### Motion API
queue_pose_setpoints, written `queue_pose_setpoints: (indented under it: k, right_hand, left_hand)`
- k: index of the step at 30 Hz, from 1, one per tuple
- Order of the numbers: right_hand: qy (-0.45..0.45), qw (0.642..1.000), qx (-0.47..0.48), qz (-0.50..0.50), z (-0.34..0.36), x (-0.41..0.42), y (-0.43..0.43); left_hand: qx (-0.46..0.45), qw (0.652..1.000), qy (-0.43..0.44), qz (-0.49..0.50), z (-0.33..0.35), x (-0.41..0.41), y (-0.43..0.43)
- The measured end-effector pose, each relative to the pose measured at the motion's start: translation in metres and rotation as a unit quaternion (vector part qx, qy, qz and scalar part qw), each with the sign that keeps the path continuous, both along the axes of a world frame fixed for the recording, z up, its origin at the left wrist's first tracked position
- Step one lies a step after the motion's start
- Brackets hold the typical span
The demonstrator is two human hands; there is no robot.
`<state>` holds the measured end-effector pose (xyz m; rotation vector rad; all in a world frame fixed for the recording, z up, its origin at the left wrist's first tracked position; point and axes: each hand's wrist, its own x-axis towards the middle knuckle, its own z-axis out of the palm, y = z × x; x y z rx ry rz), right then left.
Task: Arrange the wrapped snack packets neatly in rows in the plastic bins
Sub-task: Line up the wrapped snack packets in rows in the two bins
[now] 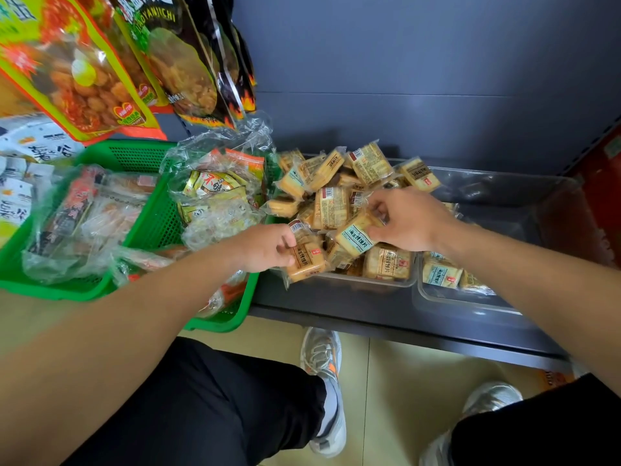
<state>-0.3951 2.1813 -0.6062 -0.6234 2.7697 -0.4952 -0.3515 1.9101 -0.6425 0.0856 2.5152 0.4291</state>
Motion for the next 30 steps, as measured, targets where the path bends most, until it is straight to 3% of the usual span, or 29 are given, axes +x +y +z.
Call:
queue_pose_setpoints:
  k: [3,9,16,21,26,30]
  right_hand:
    - [-0.005,1.0,-0.005,-0.001,0.0,0.0,0.001]
    - [-0.009,1.0,-0.018,-0.014,0.004,0.001,0.01]
    - [-0.056,0.976,-0.187,-0.099,0.01,-0.007,0.048]
    - [-0.08,0.952,-0.253,-0.15,0.01,-0.01,0.073]
    - [-0.072,0.96,-0.251,-0.101,0.012,-0.006,0.06]
    - [-0.058,0.973,-0.215,-0.055,0.011,-0.002,0.03]
  left_hand:
    - [-0.003,1.0,-0.008,0.003,0.001,-0.001,0.004]
    - [0.038,0.993,0.098,0.061,0.007,-0.007,0.002]
    - [0.074,0.989,0.107,0.066,0.0,-0.012,0.013]
    - [0.083,0.985,0.12,0.094,-0.008,-0.013,0.025]
    - [0.06,0.987,0.122,0.09,0.009,-0.013,0.008]
    - [0.065,0.974,0.152,0.154,0.017,-0.015,-0.019]
